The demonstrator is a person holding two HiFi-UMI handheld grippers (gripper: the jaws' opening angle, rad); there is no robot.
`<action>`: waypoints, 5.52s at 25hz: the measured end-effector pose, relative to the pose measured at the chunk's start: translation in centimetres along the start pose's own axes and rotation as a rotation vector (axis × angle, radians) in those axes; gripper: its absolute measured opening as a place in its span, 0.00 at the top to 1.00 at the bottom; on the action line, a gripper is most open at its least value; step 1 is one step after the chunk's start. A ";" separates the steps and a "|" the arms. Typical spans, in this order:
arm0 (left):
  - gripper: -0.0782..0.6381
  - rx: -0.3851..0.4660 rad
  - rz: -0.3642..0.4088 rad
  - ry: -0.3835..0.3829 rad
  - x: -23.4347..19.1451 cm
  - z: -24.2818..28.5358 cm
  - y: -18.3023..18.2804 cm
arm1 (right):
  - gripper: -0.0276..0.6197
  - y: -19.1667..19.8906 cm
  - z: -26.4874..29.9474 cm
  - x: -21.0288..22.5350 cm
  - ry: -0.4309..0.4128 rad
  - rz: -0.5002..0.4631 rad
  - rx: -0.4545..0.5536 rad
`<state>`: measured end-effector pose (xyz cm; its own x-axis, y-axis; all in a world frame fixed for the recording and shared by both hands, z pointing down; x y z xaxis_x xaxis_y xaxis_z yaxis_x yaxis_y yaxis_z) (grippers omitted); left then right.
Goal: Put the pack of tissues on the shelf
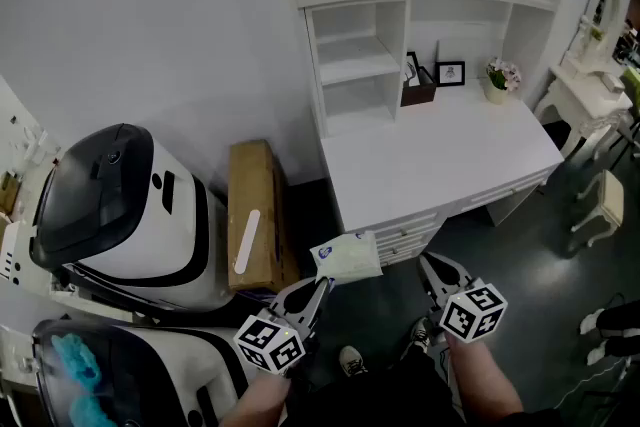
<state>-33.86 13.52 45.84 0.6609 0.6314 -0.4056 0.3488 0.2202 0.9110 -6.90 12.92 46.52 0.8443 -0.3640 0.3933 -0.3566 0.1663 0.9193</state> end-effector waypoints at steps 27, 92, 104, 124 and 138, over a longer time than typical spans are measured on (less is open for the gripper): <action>0.88 -0.002 -0.005 -0.001 0.1 1.9 0.6 | 0.95 -0.6 0.1 1.6 0.004 0.008 0.004; 0.88 0.057 -0.027 -0.288 6.8 22.8 5.3 | 0.95 -9.6 6.5 25.8 -0.231 0.091 -0.060; 0.88 0.099 -0.018 -0.277 7.4 24.4 4.7 | 0.95 -11.3 6.6 27.4 -0.228 0.083 -0.018; 0.88 0.120 -0.016 -0.399 6.5 22.1 3.6 | 0.95 -11.1 8.9 26.3 -0.299 0.114 -0.051; 0.88 0.067 -0.042 -0.343 3.8 27.3 3.4 | 0.95 -11.7 6.6 30.6 -0.165 0.145 0.015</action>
<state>-12.02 -3.59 45.36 0.8257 0.3336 -0.4549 0.4159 0.1847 0.8905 20.48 -6.17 47.89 0.7072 -0.4826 0.5167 -0.4764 0.2149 0.8526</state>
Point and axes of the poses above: the fingertips, and each gripper's own axes: z forward along the fingers, x to its right, y out of its underside, the point moved 6 cm from there along -z, backward along the fingers, and after that the axes turned 14 degrees about x, right-handed, at the moved point
